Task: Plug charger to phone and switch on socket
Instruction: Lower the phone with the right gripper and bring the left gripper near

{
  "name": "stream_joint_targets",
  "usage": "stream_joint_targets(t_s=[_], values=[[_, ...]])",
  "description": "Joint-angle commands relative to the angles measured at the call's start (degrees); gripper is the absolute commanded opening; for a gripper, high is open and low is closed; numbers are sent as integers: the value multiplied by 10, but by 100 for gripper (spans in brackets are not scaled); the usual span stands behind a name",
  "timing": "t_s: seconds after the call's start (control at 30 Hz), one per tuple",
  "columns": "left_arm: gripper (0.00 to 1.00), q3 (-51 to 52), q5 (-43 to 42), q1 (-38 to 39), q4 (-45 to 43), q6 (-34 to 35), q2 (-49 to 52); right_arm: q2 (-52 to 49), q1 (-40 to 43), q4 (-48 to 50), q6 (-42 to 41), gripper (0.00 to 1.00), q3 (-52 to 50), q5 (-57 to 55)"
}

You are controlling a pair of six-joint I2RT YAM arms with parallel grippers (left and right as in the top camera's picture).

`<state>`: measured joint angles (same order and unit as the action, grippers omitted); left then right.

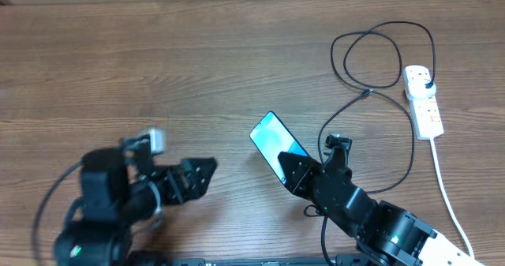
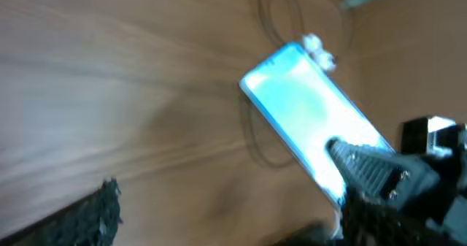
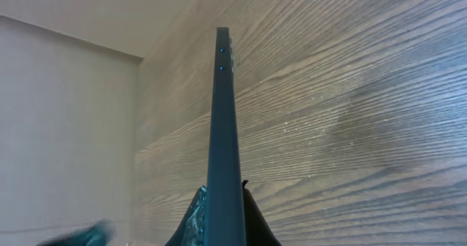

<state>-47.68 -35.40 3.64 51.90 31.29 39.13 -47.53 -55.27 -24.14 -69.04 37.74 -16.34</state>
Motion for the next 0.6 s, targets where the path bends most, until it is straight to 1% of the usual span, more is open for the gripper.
stream_joint_targets(t_s=[0.0,0.1,0.17,0.27,0.43,0.57], values=[[100,104,-188,-3,-130,107,19,8,-2,12,-2,4,6,-10],[100,164,-216,-3,-212,197,50,8,-2,14,-2,4,6,-11],[100,187,-219,-3,-224,251,73,7,-2,16,-15,4,6,-11],[100,202,-226,-3,-224,312,110,3,-2,11,-86,4,6,-11],[99,203,-236,-2,-224,366,157,-24,-2,12,-191,4,6,5],[99,203,-235,-2,-224,420,179,-55,-2,16,-226,4,6,31]])
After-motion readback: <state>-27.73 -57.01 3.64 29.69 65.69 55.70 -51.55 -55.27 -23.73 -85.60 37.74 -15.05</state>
